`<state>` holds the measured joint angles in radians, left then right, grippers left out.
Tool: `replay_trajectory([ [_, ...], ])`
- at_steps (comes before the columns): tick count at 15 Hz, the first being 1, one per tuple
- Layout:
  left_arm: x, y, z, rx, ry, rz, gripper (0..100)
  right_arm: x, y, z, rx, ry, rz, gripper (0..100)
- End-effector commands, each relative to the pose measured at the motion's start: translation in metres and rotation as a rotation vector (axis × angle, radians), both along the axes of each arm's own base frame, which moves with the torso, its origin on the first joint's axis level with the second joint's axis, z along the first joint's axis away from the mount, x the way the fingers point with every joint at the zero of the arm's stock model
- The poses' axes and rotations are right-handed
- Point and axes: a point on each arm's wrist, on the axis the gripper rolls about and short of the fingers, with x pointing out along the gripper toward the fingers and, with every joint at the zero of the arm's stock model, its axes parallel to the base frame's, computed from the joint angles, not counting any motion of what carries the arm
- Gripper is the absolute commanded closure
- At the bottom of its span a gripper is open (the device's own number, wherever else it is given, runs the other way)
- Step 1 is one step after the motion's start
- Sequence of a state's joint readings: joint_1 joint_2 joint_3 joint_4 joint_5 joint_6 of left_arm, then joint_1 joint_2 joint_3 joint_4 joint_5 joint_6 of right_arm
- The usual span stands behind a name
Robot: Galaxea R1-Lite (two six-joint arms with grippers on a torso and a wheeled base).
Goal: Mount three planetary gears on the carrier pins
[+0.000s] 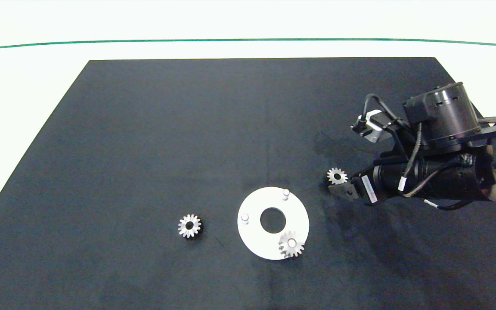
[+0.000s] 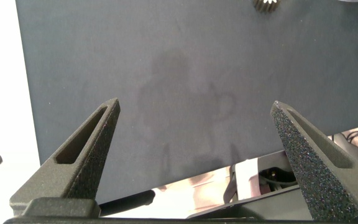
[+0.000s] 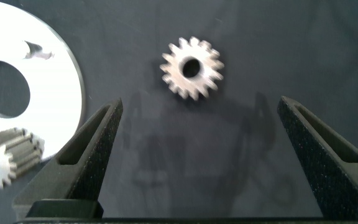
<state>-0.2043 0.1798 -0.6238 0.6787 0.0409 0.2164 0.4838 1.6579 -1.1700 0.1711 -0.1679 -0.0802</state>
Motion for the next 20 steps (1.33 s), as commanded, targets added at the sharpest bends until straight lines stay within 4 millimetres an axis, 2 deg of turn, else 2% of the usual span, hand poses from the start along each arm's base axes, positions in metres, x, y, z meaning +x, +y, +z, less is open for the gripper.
replay_trajectory([
  [1, -0.002, 0.001, -0.001, 0.0, -0.006, -0.003, 0, 0.014, 0.01, -0.016, -0.01, 0.015, 0.009, 0],
  [6, 0.0, 0.0, 0.0, 0.002, 0.003, -0.003, 0, 0.026, 0.016, -0.023, -0.01, 0.018, 0.009, 1],
  [10, 0.001, 0.0, 0.001, 0.003, 0.006, -0.003, 0, 0.033, 0.02, -0.026, -0.009, 0.022, 0.01, 10],
  [20, 0.001, 0.0, 0.001, 0.004, 0.004, -0.005, 0, 0.032, 0.018, -0.02, -0.008, 0.01, 0.008, 30],
])
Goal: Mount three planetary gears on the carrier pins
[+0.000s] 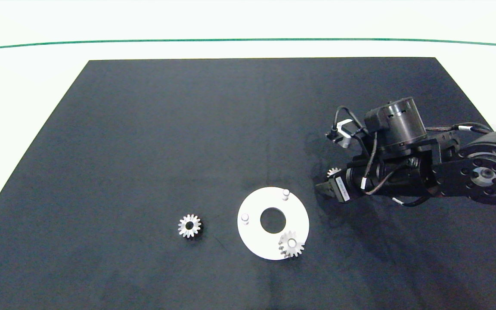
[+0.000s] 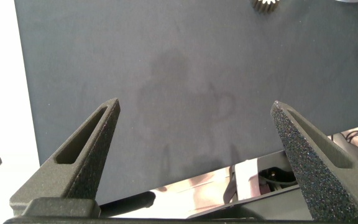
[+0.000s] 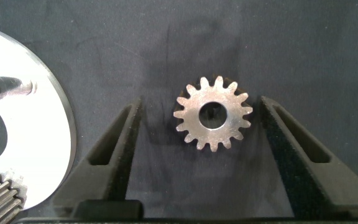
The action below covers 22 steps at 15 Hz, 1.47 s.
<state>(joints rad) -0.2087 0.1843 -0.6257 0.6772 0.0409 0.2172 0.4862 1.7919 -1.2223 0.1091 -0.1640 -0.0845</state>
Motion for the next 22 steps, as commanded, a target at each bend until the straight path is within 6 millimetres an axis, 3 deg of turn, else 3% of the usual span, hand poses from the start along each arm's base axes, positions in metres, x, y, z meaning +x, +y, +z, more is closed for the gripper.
replay_trajectory([
  [1, 0.0001, 0.0, -0.0003, 0.002, 0.005, 0.001, 0, 0.0, 0.0, 0.0028, 0.003, -0.01, 0.0, 31],
  [22, 0.0006, 0.001, -0.0002, 0.004, 0.006, -0.015, 0, 0.0032, -0.0059, -0.0021, -0.005, 0.008, 0.004, 75],
])
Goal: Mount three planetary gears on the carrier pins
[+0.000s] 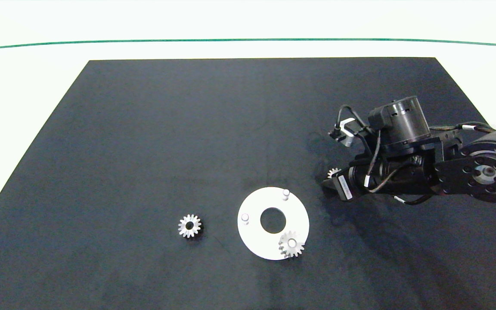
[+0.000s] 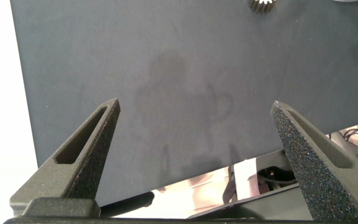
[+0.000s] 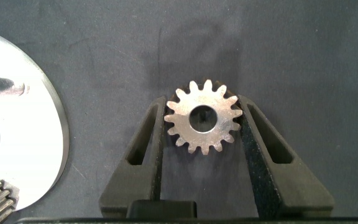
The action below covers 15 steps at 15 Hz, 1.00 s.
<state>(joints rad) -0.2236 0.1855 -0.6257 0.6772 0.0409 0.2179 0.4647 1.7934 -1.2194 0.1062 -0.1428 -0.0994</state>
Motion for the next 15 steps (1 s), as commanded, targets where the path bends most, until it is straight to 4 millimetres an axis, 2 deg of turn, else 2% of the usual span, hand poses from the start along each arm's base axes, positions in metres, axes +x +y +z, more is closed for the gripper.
replay_trajectory([
  [1, 0.0, 0.0, -0.001, 0.003, 0.005, 0.0, 0, 0.0, 0.0, -0.002, -0.008, 0.008, 0.001, 76],
  [7, 0.0, 0.0, -0.001, 0.002, 0.008, 0.0, 0, -0.001, 0.0, -0.003, -0.02, 0.008, 0.014, 88],
  [9, 0.0, 0.0, -0.002, 0.004, 0.009, 0.001, 0, -0.006, 0.004, 0.006, -0.011, -0.015, 0.03, 90],
  [15, 0.001, 0.0, -0.002, 0.004, 0.012, 0.001, 0, -0.07, 0.039, 0.064, -0.031, -0.051, 0.196, 90],
])
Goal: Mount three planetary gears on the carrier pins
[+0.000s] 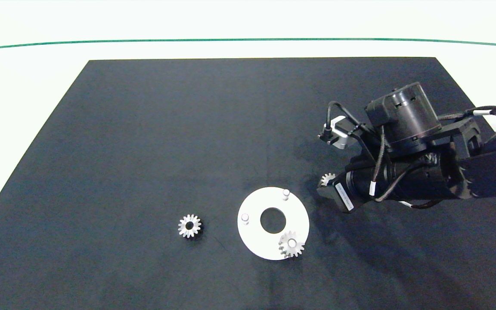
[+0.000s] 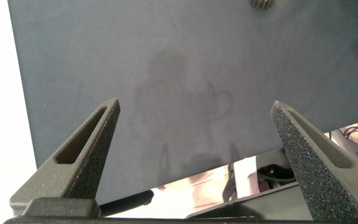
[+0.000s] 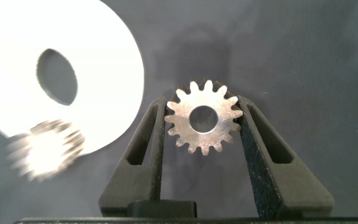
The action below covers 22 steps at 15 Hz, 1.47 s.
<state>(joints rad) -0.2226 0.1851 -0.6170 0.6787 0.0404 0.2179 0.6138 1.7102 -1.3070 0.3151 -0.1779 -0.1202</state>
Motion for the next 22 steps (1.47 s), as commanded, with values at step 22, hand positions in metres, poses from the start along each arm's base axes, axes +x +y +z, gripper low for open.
replay_trajectory([
  [22, -0.002, 0.002, 0.0, -0.003, -0.015, -0.013, 0, 0.001, 0.058, -0.013, -0.054, -0.018, 0.078, 90],
])
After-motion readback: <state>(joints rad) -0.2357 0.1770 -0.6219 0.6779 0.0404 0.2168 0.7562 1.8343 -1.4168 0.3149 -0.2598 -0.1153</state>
